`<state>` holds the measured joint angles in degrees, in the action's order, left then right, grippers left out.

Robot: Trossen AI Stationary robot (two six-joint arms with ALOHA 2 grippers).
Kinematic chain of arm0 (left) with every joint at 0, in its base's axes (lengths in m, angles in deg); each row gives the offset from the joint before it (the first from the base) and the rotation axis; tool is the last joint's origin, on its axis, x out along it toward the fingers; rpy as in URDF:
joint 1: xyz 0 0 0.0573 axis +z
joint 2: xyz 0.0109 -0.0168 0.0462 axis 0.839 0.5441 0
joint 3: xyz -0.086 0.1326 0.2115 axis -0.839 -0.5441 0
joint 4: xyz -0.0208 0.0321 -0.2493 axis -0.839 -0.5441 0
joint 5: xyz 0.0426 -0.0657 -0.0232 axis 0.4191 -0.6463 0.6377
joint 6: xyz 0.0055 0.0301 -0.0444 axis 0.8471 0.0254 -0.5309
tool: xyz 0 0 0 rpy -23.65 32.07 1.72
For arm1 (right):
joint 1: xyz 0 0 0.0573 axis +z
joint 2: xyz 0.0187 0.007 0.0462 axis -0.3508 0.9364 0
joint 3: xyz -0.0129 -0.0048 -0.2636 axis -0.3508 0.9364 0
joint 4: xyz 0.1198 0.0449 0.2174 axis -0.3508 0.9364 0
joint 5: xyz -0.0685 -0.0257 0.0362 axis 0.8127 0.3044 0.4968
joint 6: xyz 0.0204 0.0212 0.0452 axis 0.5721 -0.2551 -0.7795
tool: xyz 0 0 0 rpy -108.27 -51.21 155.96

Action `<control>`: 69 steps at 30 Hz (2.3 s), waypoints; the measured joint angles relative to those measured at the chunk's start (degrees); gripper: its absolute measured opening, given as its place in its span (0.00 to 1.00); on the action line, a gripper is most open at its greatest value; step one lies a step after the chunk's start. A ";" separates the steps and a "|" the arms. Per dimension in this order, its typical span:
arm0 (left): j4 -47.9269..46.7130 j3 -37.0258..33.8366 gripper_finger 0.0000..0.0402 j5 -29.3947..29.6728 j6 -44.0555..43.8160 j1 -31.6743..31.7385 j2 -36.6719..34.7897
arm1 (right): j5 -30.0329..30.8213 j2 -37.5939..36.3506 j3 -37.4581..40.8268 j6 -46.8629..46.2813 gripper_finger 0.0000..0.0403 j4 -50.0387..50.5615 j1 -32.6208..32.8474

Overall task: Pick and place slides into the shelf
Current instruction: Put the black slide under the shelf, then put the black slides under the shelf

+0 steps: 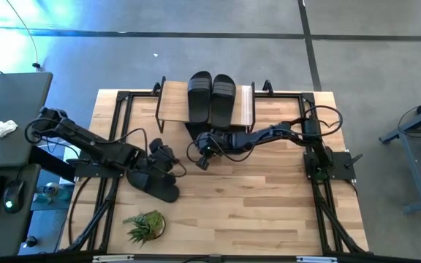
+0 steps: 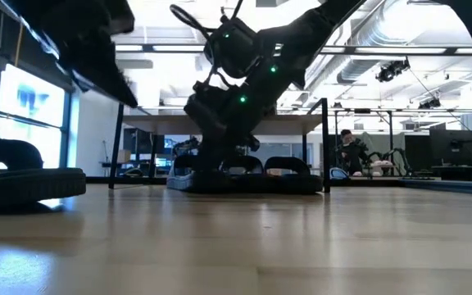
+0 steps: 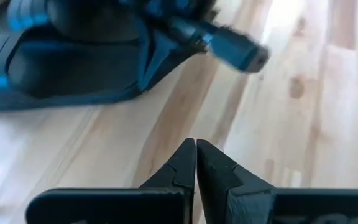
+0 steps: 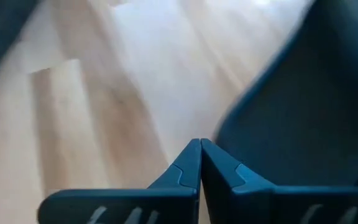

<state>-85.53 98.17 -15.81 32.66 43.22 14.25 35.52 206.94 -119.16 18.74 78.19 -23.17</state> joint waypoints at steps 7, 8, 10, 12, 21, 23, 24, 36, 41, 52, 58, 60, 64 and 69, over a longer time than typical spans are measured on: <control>-9.28 4.65 0.01 -8.97 1.34 -2.11 -0.54 | -8.00 -2.75 0.09 1.79 0.00 -0.60 1.92; -10.90 5.43 0.01 -12.27 1.28 -2.11 -0.72 | -8.60 -3.49 0.09 2.34 0.00 -0.28 2.23; -12.82 7.48 0.01 -18.74 0.25 -2.02 -0.83 | -10.87 -4.99 0.07 3.64 0.00 -0.04 2.72; -16.23 9.62 0.01 -23.52 -2.61 -2.04 -0.83 | -12.89 -6.47 0.07 3.94 0.00 -0.01 3.14; -39.32 17.73 0.01 -22.92 -20.74 -3.36 -0.39 | -14.22 -8.11 -0.02 4.32 0.00 2.23 4.93; -43.95 19.54 0.01 -19.82 -25.36 -4.92 0.25 | -14.37 -8.13 -0.02 5.75 0.00 4.23 5.33; -45.56 20.45 0.01 -18.65 -27.64 -5.89 0.60 | -14.98 -8.13 -0.02 6.67 0.00 5.06 5.50; -57.64 26.75 0.00 -14.05 -44.86 -14.80 14.67 | -24.20 -14.82 0.00 15.82 0.00 12.46 6.18; -58.09 29.30 0.00 -16.42 -47.41 -15.11 19.87 | -23.44 -17.42 0.04 18.01 0.00 16.86 6.21; -61.86 29.40 0.14 -25.04 -52.10 -15.08 24.45 | -22.71 -22.29 0.07 19.69 0.00 26.96 6.49; -61.66 29.38 0.34 -23.78 -52.11 -14.58 24.35 | -22.07 -23.87 0.07 20.66 0.00 30.33 7.08; -61.17 28.87 0.40 -23.16 -52.17 -14.28 24.35 | -21.12 -23.91 0.07 20.83 0.00 31.61 7.29; -57.58 27.34 0.48 -22.82 -52.09 -12.84 24.38 | -18.16 -23.91 0.07 22.03 0.00 34.65 7.97; -54.77 24.83 0.52 -23.86 -52.13 -10.65 24.49 | -16.77 -23.92 0.07 22.43 0.00 35.24 8.41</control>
<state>-140.30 123.00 -39.67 -19.48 32.57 38.74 18.75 183.02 -119.09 41.17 113.42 -14.76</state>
